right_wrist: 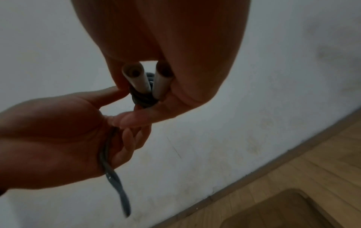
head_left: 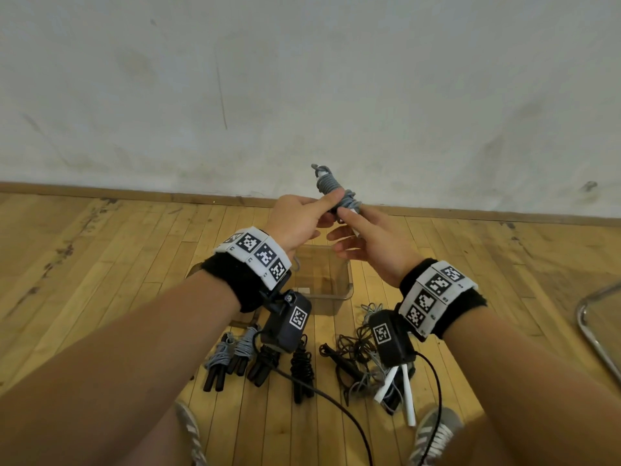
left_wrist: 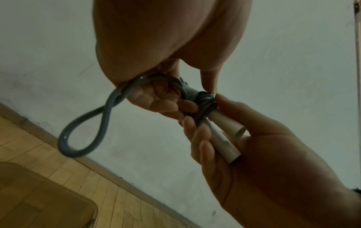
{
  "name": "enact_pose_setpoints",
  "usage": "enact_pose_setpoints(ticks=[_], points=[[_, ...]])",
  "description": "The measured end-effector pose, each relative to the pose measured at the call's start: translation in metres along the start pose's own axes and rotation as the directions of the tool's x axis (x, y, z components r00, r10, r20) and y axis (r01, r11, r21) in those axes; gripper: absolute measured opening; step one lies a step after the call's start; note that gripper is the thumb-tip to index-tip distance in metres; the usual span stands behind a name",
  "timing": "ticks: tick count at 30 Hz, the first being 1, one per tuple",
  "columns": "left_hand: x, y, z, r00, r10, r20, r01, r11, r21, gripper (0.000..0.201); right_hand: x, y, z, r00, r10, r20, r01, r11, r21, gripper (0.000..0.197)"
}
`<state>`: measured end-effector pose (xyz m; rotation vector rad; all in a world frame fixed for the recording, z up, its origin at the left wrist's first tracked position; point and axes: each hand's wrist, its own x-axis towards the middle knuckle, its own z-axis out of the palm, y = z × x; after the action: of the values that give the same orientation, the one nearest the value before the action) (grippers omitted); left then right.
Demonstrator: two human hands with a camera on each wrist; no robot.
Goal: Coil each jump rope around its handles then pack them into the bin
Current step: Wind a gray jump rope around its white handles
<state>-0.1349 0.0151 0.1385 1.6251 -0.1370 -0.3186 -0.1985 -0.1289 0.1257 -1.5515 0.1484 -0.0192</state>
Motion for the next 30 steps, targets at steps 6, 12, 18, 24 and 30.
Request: enact_pose_setpoints(ticks=[6, 12, 18, 24, 30], points=[[-0.001, -0.001, -0.002, 1.0, -0.001, -0.021, 0.001, 1.0, 0.01, 0.033, 0.002, 0.0, -0.006, 0.985, -0.123, -0.119, 0.098, 0.976, -0.192, 0.057], [-0.004, 0.0, 0.0, 1.0, 0.009, 0.027, -0.009, 1.0, 0.019, 0.021, 0.001, 0.002, -0.01, 0.956, -0.25, -0.154, 0.164, 0.89, -0.426, 0.064], [-0.004, 0.001, 0.006, 0.998, -0.044, 0.036, 0.047, 0.996, -0.07, 0.046, 0.001, 0.001, -0.009, 0.916, -0.391, -0.086, 0.241, 0.708, -0.664, 0.063], [-0.003, -0.001, 0.002, 0.999, -0.034, -0.004, 0.033, 0.995, -0.098, 0.053, -0.002, -0.002, 0.003, 0.95, -0.298, 0.091, 0.303, 0.817, -0.491, 0.046], [-0.004, 0.003, -0.001, 1.0, 0.015, -0.023, -0.016, 0.999, -0.052, 0.043, -0.004, -0.008, -0.001, 0.984, -0.178, 0.019, 0.179, 0.966, -0.187, 0.061]])
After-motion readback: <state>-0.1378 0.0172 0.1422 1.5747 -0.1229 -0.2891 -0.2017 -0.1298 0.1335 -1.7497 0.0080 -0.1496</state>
